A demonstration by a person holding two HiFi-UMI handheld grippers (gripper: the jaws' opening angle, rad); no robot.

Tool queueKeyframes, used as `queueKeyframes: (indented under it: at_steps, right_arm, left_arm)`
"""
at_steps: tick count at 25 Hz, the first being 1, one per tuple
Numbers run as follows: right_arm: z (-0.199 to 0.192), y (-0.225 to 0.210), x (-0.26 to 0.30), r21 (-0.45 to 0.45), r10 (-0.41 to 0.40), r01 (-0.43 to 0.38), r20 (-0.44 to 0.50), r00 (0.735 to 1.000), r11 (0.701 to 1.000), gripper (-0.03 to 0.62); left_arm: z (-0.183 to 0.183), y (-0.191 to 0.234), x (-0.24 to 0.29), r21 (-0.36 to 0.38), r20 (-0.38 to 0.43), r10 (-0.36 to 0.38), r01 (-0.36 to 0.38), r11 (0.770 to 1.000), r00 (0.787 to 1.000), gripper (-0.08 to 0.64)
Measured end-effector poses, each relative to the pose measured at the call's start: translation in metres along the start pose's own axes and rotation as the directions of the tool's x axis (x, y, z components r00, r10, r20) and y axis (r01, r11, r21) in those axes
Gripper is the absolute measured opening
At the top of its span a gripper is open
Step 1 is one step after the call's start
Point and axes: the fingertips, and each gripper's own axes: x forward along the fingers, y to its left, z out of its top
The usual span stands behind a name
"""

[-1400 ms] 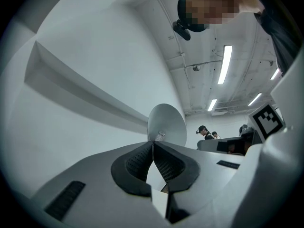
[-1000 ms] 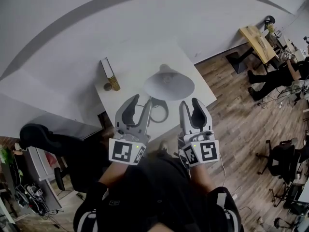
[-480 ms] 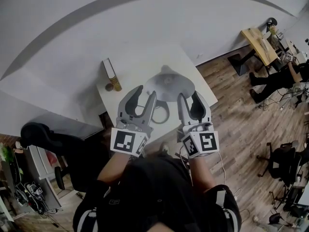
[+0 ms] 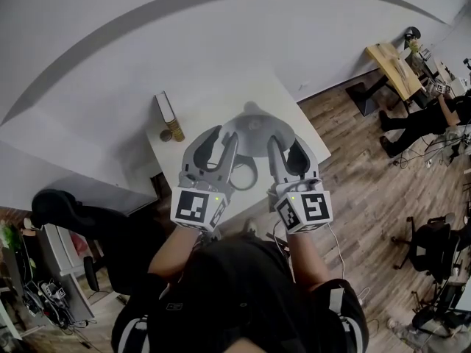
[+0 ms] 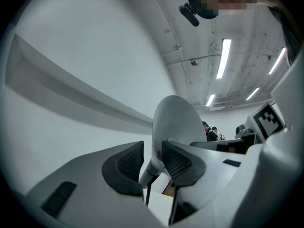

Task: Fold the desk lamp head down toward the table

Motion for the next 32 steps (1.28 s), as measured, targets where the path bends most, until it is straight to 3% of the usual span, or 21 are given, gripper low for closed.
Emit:
queueKeyframes:
  at_steps: [2,10,20,28,32]
  right_arm:
    - [-0.001,0.000,0.001,0.000,0.005,-0.005,-0.002,1.000,1.000,0.129]
    - [-0.002,0.007,-0.002,-0.010,0.027,-0.027,-0.001,1.000,1.000,0.055]
    - [-0.012,0.008,-0.011,-0.022,0.022,-0.022,-0.022,1.000,1.000,0.054]
    - [-0.024,0.010,-0.017,-0.037,0.018,-0.020,-0.039,0.999,0.999,0.054]
    - [-0.031,0.011,-0.022,-0.062,0.018,-0.021,-0.050,0.999,0.998,0.054]
  left_arm:
    - [0.001,0.001,0.000,0.002,0.006,0.004,-0.004,1.000,1.000,0.104]
    - [0.001,-0.006,-0.002,0.019,0.009,-0.015,0.015,1.000,1.000,0.060]
    - [-0.008,-0.009,-0.012,-0.004,0.009,-0.017,0.018,1.000,1.000,0.049]
    - [-0.019,-0.010,-0.021,0.025,0.003,-0.008,0.008,1.000,1.000,0.044]
    - [-0.018,-0.013,-0.024,-0.006,0.023,0.006,-0.005,1.000,1.000,0.043]
